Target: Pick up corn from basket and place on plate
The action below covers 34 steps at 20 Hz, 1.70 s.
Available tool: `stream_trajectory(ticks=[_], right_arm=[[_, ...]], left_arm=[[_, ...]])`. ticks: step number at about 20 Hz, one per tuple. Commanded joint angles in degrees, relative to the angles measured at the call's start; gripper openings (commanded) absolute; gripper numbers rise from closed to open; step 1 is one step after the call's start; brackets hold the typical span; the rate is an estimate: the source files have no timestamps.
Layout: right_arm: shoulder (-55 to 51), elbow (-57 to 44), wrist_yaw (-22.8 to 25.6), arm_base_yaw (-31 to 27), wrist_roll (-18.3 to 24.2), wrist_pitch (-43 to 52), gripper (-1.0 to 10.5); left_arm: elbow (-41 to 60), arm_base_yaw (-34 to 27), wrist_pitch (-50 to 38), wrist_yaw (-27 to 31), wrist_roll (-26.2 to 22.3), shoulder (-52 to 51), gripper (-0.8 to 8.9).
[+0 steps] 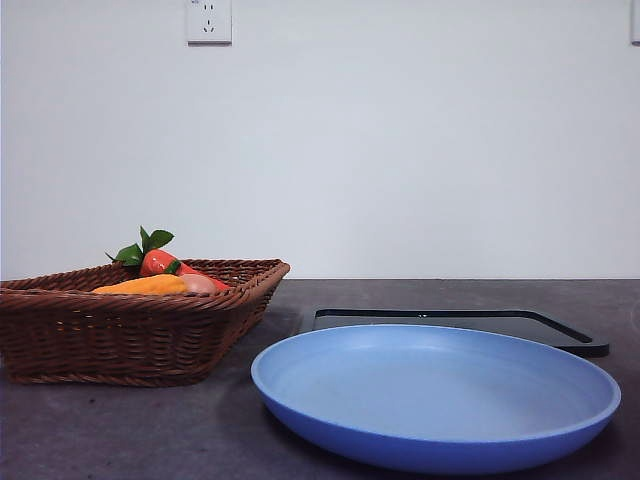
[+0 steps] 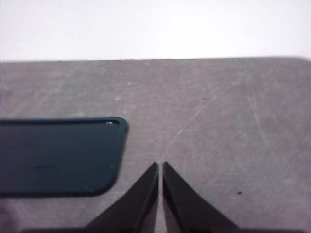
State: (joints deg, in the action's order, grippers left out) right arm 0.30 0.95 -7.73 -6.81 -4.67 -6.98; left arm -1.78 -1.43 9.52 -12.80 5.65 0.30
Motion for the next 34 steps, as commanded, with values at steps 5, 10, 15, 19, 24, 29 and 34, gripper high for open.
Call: stream_trajectory(ticks=[5,10,15,19,24,29,34], right_arm=[[-0.09,-0.2,-1.77,-0.02,-10.75,-1.01,0.0],[-0.09,0.17,-4.96,-0.02,-17.77,-1.16,0.0],[-0.07,3.63,-4.98,0.0,-18.91,-4.28,0.0],[-0.02,8.61,-5.81,0.0,-18.88,-7.08,0.0],[1.46,15.8,-5.95,0.0,-18.21,-10.8,0.0],[6.14,22.62,-9.51,0.0,-14.49,-14.43,0.0],[13.55,29.64,-16.52,0.02,-8.7,-20.44,0.0]], left_arm=[[1.51,-0.11,-1.55,-0.09,11.26,-0.02,0.07],[0.55,-0.11,-1.44,-0.5,16.79,-0.02,0.07],[-3.37,-0.11,1.57,-2.34,19.32,0.11,0.07],[-8.11,-0.11,5.42,-2.91,19.3,1.09,0.07],[-14.93,-0.11,8.07,-5.27,18.84,5.05,0.07],[-22.62,-0.11,12.7,-8.63,14.73,11.63,0.07],[-30.4,-0.09,18.75,-13.94,9.16,19.34,0.07]])
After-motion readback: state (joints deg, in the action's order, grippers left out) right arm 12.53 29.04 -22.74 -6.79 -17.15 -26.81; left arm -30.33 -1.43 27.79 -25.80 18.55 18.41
